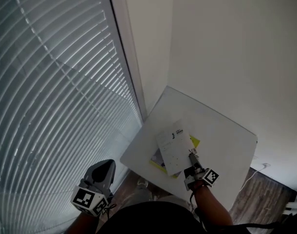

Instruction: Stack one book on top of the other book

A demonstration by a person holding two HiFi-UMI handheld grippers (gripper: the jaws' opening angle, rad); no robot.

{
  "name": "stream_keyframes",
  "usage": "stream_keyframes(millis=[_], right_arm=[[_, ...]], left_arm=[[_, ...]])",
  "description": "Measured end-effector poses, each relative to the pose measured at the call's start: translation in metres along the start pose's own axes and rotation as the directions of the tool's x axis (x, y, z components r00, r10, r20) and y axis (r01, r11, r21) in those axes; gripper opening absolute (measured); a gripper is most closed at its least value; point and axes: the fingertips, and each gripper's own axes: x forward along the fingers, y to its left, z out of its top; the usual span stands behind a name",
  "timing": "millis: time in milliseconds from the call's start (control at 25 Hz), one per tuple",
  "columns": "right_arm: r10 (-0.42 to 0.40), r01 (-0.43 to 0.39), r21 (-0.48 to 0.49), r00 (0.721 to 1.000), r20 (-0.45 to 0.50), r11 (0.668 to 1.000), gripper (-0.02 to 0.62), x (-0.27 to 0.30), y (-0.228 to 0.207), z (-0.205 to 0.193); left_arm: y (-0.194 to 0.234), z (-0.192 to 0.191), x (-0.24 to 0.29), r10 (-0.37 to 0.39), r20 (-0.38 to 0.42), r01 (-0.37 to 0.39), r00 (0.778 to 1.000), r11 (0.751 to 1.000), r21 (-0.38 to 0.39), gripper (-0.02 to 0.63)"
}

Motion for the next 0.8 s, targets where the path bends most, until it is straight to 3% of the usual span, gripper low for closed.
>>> stream_keyframes(millis=[440, 720, 800], right_arm=[[-0.13, 0.13, -0.001, 0.992, -0.007, 0.992, 0.057, -0.011, -0.029, 0.001], [-0.191, 0.19, -0.053, 0.981, -0.024, 0.98, 0.052, -0.017, -0.04, 0.0], [-0.225, 0.219, -0.11, 0.973, -0.044, 0.969, 0.055, -0.016, -0.043, 0.0]], left_arm=[[-0.005, -0.005, -0.003, 0.017, 0.005, -0.017, 1.0, 1.0, -0.007, 0.006], [-0.007, -0.006, -0.001, 0.01, 0.008, -0.01, 1.0, 1.0, -0.011, 0.006], [-0.009, -0.007, 0.002, 0.004, 0.005, -0.004, 1.0, 1.0, -0.012, 0.006]])
